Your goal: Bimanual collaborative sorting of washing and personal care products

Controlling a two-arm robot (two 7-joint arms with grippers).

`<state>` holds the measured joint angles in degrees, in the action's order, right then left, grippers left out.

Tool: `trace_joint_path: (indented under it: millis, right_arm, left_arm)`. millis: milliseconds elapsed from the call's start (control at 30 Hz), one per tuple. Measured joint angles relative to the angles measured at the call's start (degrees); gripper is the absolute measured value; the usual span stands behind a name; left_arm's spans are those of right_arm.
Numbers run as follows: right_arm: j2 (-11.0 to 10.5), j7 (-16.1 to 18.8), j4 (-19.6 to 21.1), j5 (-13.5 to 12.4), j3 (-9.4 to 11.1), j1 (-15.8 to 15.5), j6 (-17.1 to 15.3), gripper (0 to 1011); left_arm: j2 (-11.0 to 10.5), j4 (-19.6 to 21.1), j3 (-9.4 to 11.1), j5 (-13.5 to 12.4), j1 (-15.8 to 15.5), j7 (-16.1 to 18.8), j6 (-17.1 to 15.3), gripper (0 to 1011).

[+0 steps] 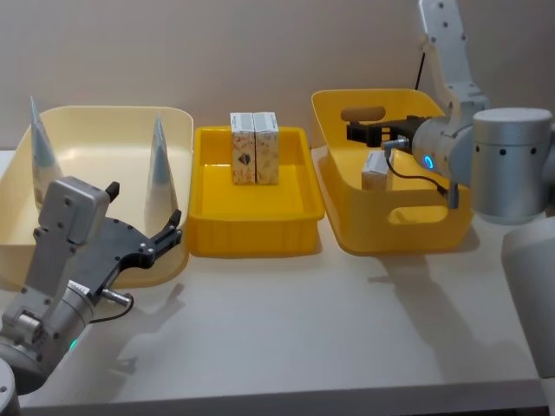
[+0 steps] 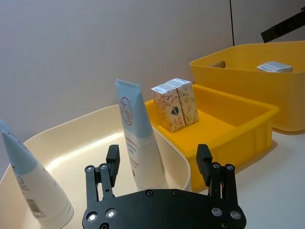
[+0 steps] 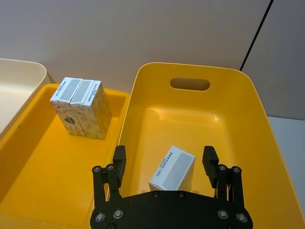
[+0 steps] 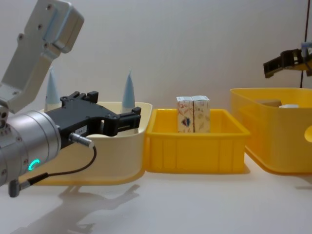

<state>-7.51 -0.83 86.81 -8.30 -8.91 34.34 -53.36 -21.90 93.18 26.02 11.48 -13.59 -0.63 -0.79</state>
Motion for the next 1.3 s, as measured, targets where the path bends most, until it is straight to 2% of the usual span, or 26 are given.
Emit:
trace_joint_path:
  millis: [333,500,567,733,767,967,1167,1300]
  right_arm:
    - [0.0,0.2,-0.4,-0.1,0.0,0.0,-0.3,1001]
    - [0.1,0.2,-0.5,-0.1,0.0,0.0,-0.4,1001]
    - [0.1,0.3,-0.5,-0.1,0.0,0.0,-0.4,1001]
    - [0.1,0.3,-0.6,-0.2,0.0,0.0,-0.5,1001]
    - [0.1,0.3,-0.6,-0.2,0.0,0.0,-0.5,1001]
    - [0.1,0.3,-0.6,-0.2,0.0,0.0,-0.5,1001]
    - [0.1,0.3,-0.7,-0.2,0.0,0.0,-0.5,1001]
    - [0.1,0.3,-0.7,-0.2,0.0,0.0,-0.5,1001]
  left_arm:
    - [0.1,-0.1,-0.1,-0.3,-1.0,-0.3,0.0,1002]
    - [0.7,-1.1,-0.1,-0.7,-4.0,-1.6,0.2,1002]
    - [1.3,-2.4,0.0,-0.8,-6.2,-2.5,0.4,1002]
    - [3.4,-6.7,0.2,-0.9,-12.1,-4.5,1.3,1003]
    - [3.4,-6.7,0.2,-0.9,-12.1,-4.5,1.3,1003]
    - [6.0,-12.0,0.4,-0.8,-17.5,-6.5,1.8,1002]
    - [7.6,-15.0,0.3,-0.3,-20.3,-7.7,1.7,1002]
    - [8.1,-15.6,0.2,-0.1,-21.0,-8.2,1.3,1003]
